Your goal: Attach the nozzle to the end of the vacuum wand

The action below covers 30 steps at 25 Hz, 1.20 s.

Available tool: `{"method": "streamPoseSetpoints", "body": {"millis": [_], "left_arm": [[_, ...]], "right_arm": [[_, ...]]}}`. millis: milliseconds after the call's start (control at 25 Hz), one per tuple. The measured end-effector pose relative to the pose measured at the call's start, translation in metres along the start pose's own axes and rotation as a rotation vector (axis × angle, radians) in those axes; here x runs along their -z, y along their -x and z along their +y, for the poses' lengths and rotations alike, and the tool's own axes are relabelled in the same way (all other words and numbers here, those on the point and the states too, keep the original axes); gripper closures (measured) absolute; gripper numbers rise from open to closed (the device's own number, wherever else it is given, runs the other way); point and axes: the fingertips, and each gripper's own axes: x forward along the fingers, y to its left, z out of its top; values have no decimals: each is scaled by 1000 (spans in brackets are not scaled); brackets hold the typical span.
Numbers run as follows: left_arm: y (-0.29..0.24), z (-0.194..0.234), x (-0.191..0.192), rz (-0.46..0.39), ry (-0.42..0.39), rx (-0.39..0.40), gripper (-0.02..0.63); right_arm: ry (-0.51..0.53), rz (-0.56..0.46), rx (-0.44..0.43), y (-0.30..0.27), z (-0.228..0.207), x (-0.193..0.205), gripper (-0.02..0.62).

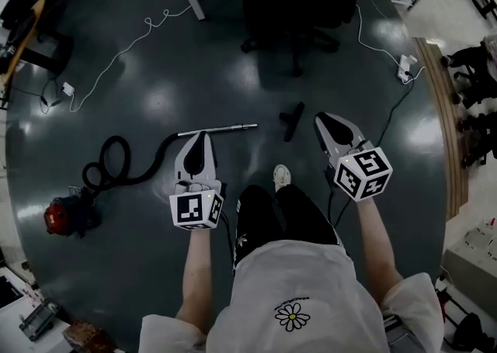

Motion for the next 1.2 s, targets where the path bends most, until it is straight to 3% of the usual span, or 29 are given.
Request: {"method": "streamPoseSetpoints", "body": {"millis": [80,200,240,440,560,720,920,1040,1080,1200], "left_arm": [[-48,8,62,63,-36,107,596],[-118,27,214,224,-68,317,407],[-136,35,274,285,-98,377,379],[-208,79,565,564,-374,572,351],[-231,104,687,680,-469,632,350],[-237,130,775,854,-622,689,350],[-231,149,827,1005,-813,706,353],[-234,155,852,1042,-946,697,417],[-235,156,857,1042,-979,699,410],[-237,157,859,1027,-992,716,414]], "right_arm": [[48,88,-64,-56,-30,44,511],[150,257,-123,-149,-90,163,465],[191,322,-139,-179,-114,214,462],[376,574,-210,-306,-230,460,448],[431,677,-281,-352,-270,557,414],[449,788,-355,-380,-291,621,365],[521,845,-323,-402,-312,649,390],[571,872,-307,-409,-314,664,402],[580,864,-303,-413,-312,666,403],[678,823,-321,-424,-300,663,407]]}}
